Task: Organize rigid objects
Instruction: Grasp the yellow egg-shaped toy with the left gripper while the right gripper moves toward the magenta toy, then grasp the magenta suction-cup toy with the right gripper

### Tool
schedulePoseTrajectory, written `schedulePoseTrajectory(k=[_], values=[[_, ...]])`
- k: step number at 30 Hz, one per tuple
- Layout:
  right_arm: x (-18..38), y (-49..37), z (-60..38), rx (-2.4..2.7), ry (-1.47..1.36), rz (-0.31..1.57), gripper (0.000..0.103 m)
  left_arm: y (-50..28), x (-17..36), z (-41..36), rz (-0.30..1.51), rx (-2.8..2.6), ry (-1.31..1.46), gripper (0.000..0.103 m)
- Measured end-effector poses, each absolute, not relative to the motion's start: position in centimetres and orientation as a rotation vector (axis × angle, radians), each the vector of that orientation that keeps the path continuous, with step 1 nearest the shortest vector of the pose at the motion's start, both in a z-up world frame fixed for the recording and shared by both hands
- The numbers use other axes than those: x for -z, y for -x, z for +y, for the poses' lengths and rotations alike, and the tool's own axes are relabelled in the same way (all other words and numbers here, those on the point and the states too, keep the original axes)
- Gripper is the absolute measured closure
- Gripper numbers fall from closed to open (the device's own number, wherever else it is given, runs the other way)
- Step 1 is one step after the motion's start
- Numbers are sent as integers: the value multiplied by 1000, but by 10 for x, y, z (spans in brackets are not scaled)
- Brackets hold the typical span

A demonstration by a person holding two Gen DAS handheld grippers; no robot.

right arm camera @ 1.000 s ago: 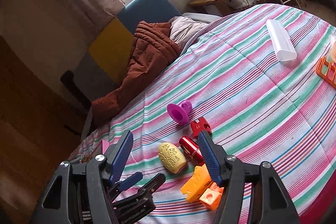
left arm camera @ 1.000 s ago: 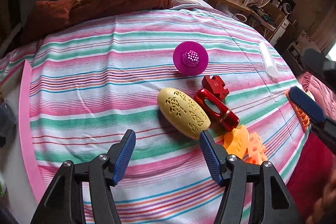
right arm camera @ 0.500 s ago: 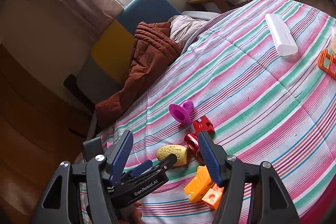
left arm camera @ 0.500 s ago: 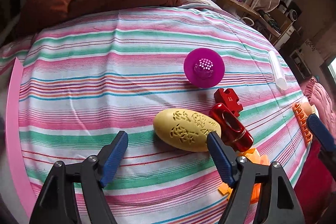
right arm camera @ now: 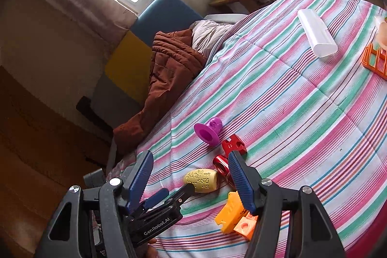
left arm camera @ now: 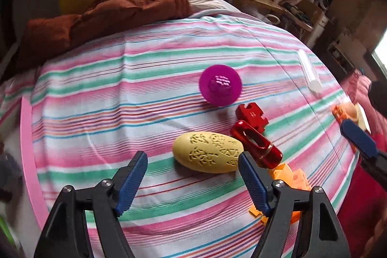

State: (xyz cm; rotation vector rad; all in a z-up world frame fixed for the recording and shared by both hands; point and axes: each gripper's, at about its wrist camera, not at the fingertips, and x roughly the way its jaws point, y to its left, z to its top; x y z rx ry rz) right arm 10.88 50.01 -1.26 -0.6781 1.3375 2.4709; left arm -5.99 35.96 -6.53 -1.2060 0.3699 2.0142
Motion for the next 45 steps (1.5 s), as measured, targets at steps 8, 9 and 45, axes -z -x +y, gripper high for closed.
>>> schedulePoseTrajectory(k=[8,9,45], values=[[15,-111,505,-2472,655,1393,38,55,82,386,522,-1948,1173,17],[16,-111,505,-2471,658,1398,37,55,84,389,546,-1945,1162,17],[59,41,534,-2316,1080,1254,37,-8,102,263,415,-2157,958,27]])
